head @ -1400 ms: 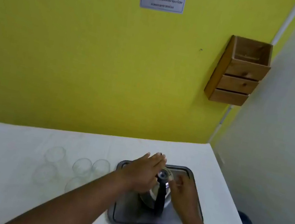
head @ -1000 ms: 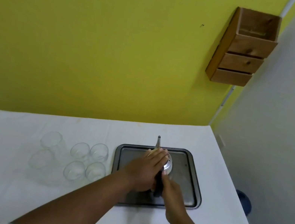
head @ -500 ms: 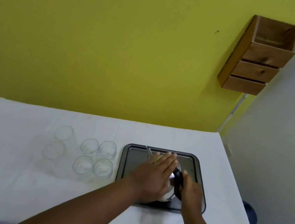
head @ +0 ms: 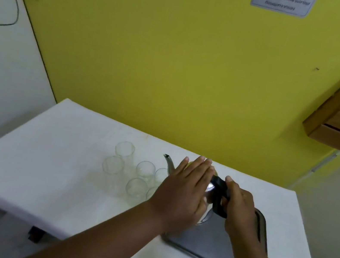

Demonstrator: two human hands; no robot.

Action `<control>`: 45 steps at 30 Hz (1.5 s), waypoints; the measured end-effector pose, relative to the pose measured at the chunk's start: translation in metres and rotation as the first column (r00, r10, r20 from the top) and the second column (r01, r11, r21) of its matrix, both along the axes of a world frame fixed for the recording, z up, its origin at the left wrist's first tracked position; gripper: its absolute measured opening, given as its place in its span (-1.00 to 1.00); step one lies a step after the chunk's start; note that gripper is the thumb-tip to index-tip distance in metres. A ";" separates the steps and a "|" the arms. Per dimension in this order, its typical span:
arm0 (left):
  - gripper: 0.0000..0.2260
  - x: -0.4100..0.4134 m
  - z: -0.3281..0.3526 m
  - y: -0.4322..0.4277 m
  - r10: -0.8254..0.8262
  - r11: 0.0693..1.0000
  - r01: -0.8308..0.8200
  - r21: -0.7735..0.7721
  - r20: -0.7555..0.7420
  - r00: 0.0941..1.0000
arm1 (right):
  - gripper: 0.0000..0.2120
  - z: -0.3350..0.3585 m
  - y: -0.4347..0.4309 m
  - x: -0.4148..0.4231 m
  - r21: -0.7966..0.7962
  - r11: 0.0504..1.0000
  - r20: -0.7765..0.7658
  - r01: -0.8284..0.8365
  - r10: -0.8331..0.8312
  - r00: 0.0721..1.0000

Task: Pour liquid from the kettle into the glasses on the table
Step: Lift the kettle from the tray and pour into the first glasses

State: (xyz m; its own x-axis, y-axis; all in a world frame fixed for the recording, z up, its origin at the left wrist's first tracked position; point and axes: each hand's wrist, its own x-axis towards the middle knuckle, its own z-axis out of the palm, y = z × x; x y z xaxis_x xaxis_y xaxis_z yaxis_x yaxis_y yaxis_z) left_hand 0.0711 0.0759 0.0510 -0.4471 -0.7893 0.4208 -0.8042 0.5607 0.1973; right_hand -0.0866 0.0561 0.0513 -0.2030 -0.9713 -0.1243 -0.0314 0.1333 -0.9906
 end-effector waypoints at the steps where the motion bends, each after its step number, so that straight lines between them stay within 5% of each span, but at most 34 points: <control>1: -0.41 0.008 0.002 0.000 0.018 1.000 -0.018 -0.005 -0.005 1.000 | -0.23 0.001 -0.003 0.009 -0.006 1.000 -0.011 0.009 -0.009 1.000; 5: -0.42 0.038 0.008 0.002 0.077 0.997 -0.077 -0.002 -0.038 0.996 | -0.51 0.003 -0.014 0.041 0.012 1.000 -0.084 0.015 -0.014 0.996; 9: -0.41 0.062 0.006 0.002 0.124 0.992 -0.122 0.024 -0.062 0.990 | -0.56 0.002 -0.020 0.066 0.017 1.000 -0.127 -0.014 0.016 0.992; 14: -0.42 0.083 -0.002 0.002 0.153 0.987 -0.150 0.052 -0.072 0.985 | -0.40 0.003 -0.026 0.084 0.019 0.996 -0.202 -0.083 0.085 0.976; 29: -0.40 0.099 -0.021 0.011 0.151 0.982 -0.121 0.146 -0.210 0.966 | -0.35 0.023 -0.021 0.098 0.007 0.985 -0.553 -0.172 0.148 0.820; 45: -0.41 0.095 -0.022 0.014 0.129 0.984 -0.084 0.155 -0.311 0.942 | -0.39 0.033 -0.022 0.092 0.013 0.984 -0.610 -0.179 0.150 0.778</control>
